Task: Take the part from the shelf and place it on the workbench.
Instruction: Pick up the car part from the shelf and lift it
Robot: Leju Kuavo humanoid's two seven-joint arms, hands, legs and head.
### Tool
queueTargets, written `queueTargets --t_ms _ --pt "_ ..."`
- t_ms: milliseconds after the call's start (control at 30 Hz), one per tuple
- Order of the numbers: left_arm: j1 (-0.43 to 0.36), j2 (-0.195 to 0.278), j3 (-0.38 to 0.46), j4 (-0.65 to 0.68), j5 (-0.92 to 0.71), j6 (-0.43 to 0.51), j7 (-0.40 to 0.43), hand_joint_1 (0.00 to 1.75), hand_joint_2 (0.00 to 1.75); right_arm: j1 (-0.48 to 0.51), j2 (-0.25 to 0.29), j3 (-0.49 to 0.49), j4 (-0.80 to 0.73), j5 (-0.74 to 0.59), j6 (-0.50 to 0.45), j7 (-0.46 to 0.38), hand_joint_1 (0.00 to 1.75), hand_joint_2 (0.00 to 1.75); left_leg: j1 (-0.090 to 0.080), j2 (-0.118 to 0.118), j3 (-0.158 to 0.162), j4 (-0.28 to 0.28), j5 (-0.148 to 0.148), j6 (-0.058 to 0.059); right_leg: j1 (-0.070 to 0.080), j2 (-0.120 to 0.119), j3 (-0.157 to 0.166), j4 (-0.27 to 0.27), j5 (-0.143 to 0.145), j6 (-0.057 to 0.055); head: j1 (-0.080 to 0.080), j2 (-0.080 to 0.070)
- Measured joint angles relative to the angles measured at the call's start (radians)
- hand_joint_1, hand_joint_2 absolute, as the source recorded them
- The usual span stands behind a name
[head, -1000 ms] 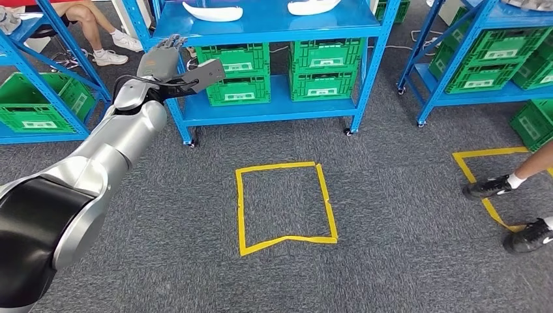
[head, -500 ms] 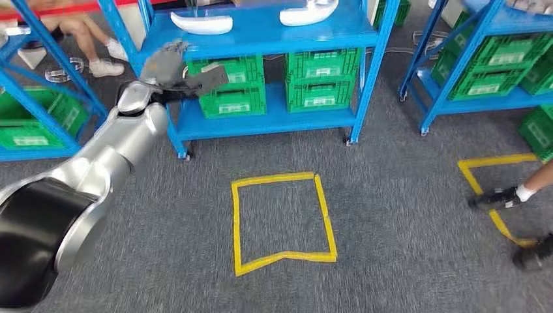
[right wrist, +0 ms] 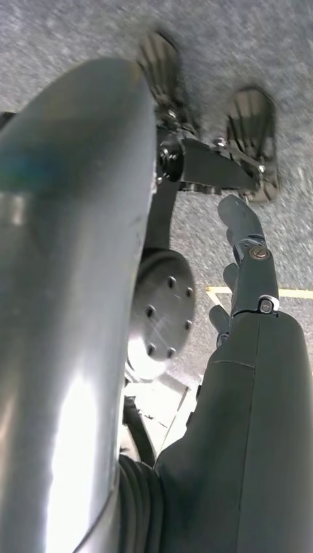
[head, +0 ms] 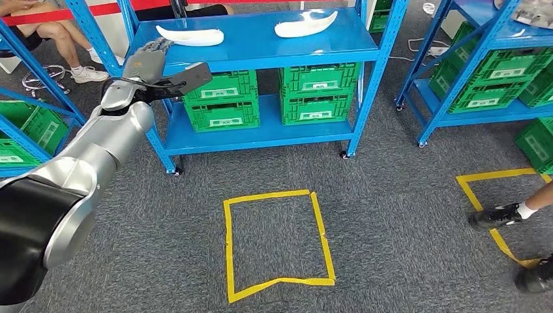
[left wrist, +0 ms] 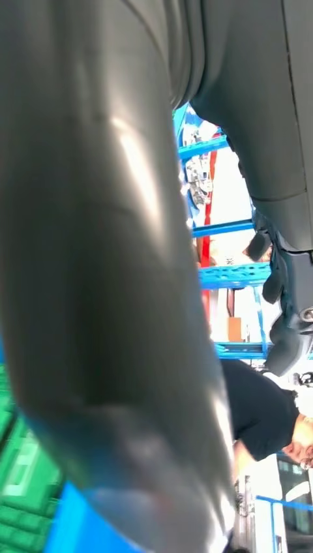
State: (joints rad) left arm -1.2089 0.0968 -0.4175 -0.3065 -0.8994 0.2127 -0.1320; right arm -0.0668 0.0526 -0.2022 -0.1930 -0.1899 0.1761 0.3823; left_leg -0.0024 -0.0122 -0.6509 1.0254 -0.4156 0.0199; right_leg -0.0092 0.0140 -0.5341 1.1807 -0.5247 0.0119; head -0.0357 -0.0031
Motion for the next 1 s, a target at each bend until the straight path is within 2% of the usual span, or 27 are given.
queueTargets --t_ms 33,67,100,133,167,200,233,267,300,333,367,400,433,467,500,533,567,600,667,700,733,833,867,900,933,967,1000 --pt "-0.001 -0.001 0.0 -0.001 -0.001 0.0 0.003 0.0 0.0 -0.002 0.0 0.0 0.0 0.0 0.001 -0.001 0.0 0.0 0.002 -0.002 0.018 -0.004 -0.012 0.004 -0.001 -0.003 -0.051 0.066 0.005 0.003 0.001 0.0" --pt "0.0 -0.002 0.0 0.0 -0.003 0.0 0.007 0.0 0.0 -0.001 0.0 0.0 0.0 0.0 0.001 -0.001 0.0 0.0 0.002 -0.003 0.038 -0.008 -0.027 0.007 -0.001 -0.005 -0.099 0.119 -0.013 0.006 0.001 0.0" --pt "0.004 -0.003 0.0 0.0 -0.005 0.0 0.011 0.0 0.0 0.0 0.0 0.0 0.0 0.0 0.001 -0.001 0.0 0.0 0.003 -0.004 0.059 -0.01 -0.044 0.007 -0.001 -0.006 -0.141 0.147 -0.057 0.008 0.002 0.0" --pt "0.007 -0.005 0.0 0.001 -0.006 0.0 0.015 0.0 0.0 0.001 0.0 0.0 0.0 0.0 -0.001 0.0 0.0 0.0 0.004 -0.006 0.082 -0.012 -0.062 0.006 -0.001 -0.006 -0.177 0.151 -0.11 0.01 0.002 0.0" --pt "0.008 -0.006 0.0 0.002 -0.007 0.0 0.02 0.0 0.0 0.002 0.0 0.0 0.0 0.0 -0.004 0.0 0.0 0.0 0.005 -0.008 0.106 -0.013 -0.081 0.004 0.0 -0.007 -0.203 0.132 -0.152 0.01 0.002 0.0" --pt "0.01 -0.006 0.0 0.003 -0.008 0.0 0.024 0.0 0.0 0.004 -0.001 0.0 0.0 0.001 -0.007 0.001 0.0 0.0 0.007 -0.009 0.132 -0.013 -0.102 0.002 0.001 -0.007 -0.22 0.092 -0.168 0.01 0.002 0.0" --pt "0.012 -0.007 0.0 0.005 -0.008 0.001 0.029 0.0 0.0 0.006 -0.001 0.0 0.0 0.001 -0.009 0.001 0.0 0.0 0.008 -0.009 0.158 -0.014 -0.123 -0.001 0.002 -0.009 -0.229 0.035 -0.136 0.007 0.002 0.0" --pt "0.016 -0.007 0.0 0.009 -0.01 0.001 0.033 0.0 0.0 0.011 -0.002 0.0 0.001 0.001 -0.009 0.0 0.0 0.0 0.008 -0.009 0.179 -0.014 -0.144 -0.003 0.004 -0.01 -0.234 -0.033 -0.05 0.002 0.003 0.0" --pt "0.022 -0.008 0.0 0.013 -0.013 0.0 0.039 0.0 0.0 0.015 -0.002 0.0 0.002 0.001 -0.009 -0.003 0.0 0.0 0.006 -0.01 0.198 -0.015 -0.165 -0.007 0.006 -0.012 -0.232 -0.092 0.052 -0.004 0.004 0.0" --pt "0.028 -0.01 0.0 0.016 -0.017 0.0 0.044 0.0 0.0 0.018 -0.002 0.0 0.003 0.001 -0.009 -0.004 0.0 0.0 0.004 -0.013 0.211 -0.018 -0.184 -0.013 0.009 -0.012 -0.228 -0.131 0.137 -0.009 0.005 0.0" --pt "0.032 -0.01 0.0 0.018 -0.021 0.0 0.05 0.0 0.0 0.02 -0.003 0.0 0.004 0.001 -0.01 -0.003 0.0 0.0 0.003 -0.015 0.224 -0.021 -0.195 -0.02 0.011 -0.012 -0.224 -0.151 0.192 -0.014 0.004 0.0" --pt "0.031 -0.01 0.0 0.016 -0.024 0.0 0.054 0.0 0.0 0.018 -0.003 0.0 0.004 0.001 -0.01 0.001 0.0 0.0 0.002 -0.018 0.23 -0.017 -0.196 -0.028 0.011 -0.011 -0.217 -0.152 0.199 -0.019 0.004 0.0" --pt "0.029 -0.008 0.0 0.014 -0.028 0.001 0.059 0.0 0.0 0.016 -0.003 0.0 0.004 0.001 -0.01 0.009 0.0 0.0 0.003 -0.017 0.22 0.006 -0.18 -0.035 0.01 -0.011 -0.209 -0.153 0.188 -0.026 0.003 0.0" --pt "0.026 -0.006 0.001 0.011 -0.031 0.002 0.063 0.0 0.0 0.012 -0.003 0.0 0.004 0.001 -0.011 0.015 0.0 0.0 0.005 -0.014 0.196 0.053 -0.153 -0.04 0.008 -0.011 -0.198 -0.158 0.179 -0.033 0.003 0.0" --pt "0.025 -0.005 0.001 0.01 -0.036 0.002 0.067 0.0 0.0 0.01 -0.003 0.0 0.004 0.001 -0.012 0.018 0.0 0.0 0.005 -0.01 0.155 0.116 -0.128 -0.043 0.005 -0.011 -0.183 -0.164 0.168 -0.039 0.002 0.0" --pt "0.028 -0.003 0.002 0.012 -0.039 0.002 0.072 0.0 0.0 0.009 -0.003 0.0 0.004 0.001 -0.014 0.016 0.0 0.0 0.005 -0.005 0.109 0.182 -0.117 -0.045 0.003 -0.01 -0.164 -0.171 0.156 -0.045 0.001 0.0" --pt "0.036 0.0 0.004 0.014 -0.041 0.002 0.077 0.0 0.0 0.009 -0.003 0.0 0.004 0.002 -0.016 0.011 0.0 0.0 0.006 -0.002 0.069 0.233 -0.135 -0.046 0.002 -0.008 -0.143 -0.176 0.142 -0.047 0.0 0.0" --pt "0.044 0.004 0.005 0.018 -0.042 0.001 0.081 0.0 0.0 0.011 -0.003 0.0 0.004 0.002 -0.017 0.005 0.0 0.0 0.006 0.0 0.035 0.261 -0.177 -0.047 0.001 -0.004 -0.122 -0.179 0.127 -0.049 -0.001 0.0" --pt "0.055 0.013 0.008 0.023 -0.041 -0.001 0.087 0.0 0.0 0.014 -0.003 0.0 0.004 0.004 -0.018 -0.001 0.0 0.0 0.007 0.0 -0.01 0.257 -0.269 -0.052 0.001 0.003 -0.079 -0.181 0.094 -0.047 -0.002 0.0" --pt "0.056 0.017 0.01 0.025 -0.041 -0.002 0.088 0.0 0.0 0.014 -0.003 0.0 0.004 0.006 -0.018 0.0 0.0 0.0 0.008 0.001 -0.021 0.228 -0.282 -0.054 0.001 0.005 -0.059 -0.181 0.079 -0.045 -0.003 0.0" --pt "0.056 0.023 0.011 0.027 -0.041 -0.003 0.089 0.0 0.0 0.015 -0.003 0.0 0.004 0.007 -0.018 0.001 0.0 0.0 0.008 0.001 -0.025 0.181 -0.254 -0.054 0.001 0.007 -0.038 -0.181 0.062 -0.042 -0.003 0.0" --pt "0.057 0.041 0.015 0.035 -0.04 -0.007 0.091 0.0 0.0 0.014 -0.003 0.0 0.005 0.011 -0.018 -0.002 0.0 0.0 0.008 0.011 -0.021 0.016 -0.029 -0.049 0.003 0.011 0.008 -0.178 0.015 -0.031 -0.003 0.0" --pt "0.057 0.045 0.016 0.035 -0.04 -0.008 0.092 0.0 0.0 0.013 -0.003 0.0 0.005 0.013 -0.018 -0.001 0.0 0.0 0.006 0.013 -0.018 -0.01 0.015 -0.043 0.003 0.011 0.019 -0.175 0.004 -0.024 -0.002 0.0" --pt "0.054 0.049 0.016 0.034 -0.04 -0.009 0.094 0.0 0.0 0.012 -0.003 0.0 0.005 0.014 -0.018 0.0 0.0 0.0 0.004 0.014 -0.014 -0.017 0.025 -0.034 0.004 0.012 0.028 -0.172 -0.002 -0.018 -0.002 0.0" --pt "0.049 0.051 0.018 0.031 -0.04 -0.009 0.095 0.0 0.0 0.01 -0.003 0.0 0.005 0.016 -0.018 0.003 0.0 0.0 0.003 0.011 -0.004 -0.017 0.02 -0.025 0.004 0.01 0.033 -0.168 -0.005 -0.013 -0.002 0.0" --pt "0.042 0.053 0.02 0.028 -0.04 -0.008 0.096 0.0 0.0 0.007 -0.003 0.0 0.005 0.018 -0.018 0.008 0.0 0.0 0.005 0.008 0.006 -0.019 0.016 -0.017 0.004 0.006 0.029 -0.15 -0.002 -0.009 -0.002 0.0" --pt "0.036 0.055 0.022 0.026 -0.04 -0.007 0.096 0.0 0.0 0.004 -0.002 0.0 0.005 0.02 -0.018 0.01 0.0 0.0 0.006 0.006 0.017 -0.02 0.011 -0.009 0.003 0.003 0.01 -0.115 0.001 -0.006 -0.001 0.0"
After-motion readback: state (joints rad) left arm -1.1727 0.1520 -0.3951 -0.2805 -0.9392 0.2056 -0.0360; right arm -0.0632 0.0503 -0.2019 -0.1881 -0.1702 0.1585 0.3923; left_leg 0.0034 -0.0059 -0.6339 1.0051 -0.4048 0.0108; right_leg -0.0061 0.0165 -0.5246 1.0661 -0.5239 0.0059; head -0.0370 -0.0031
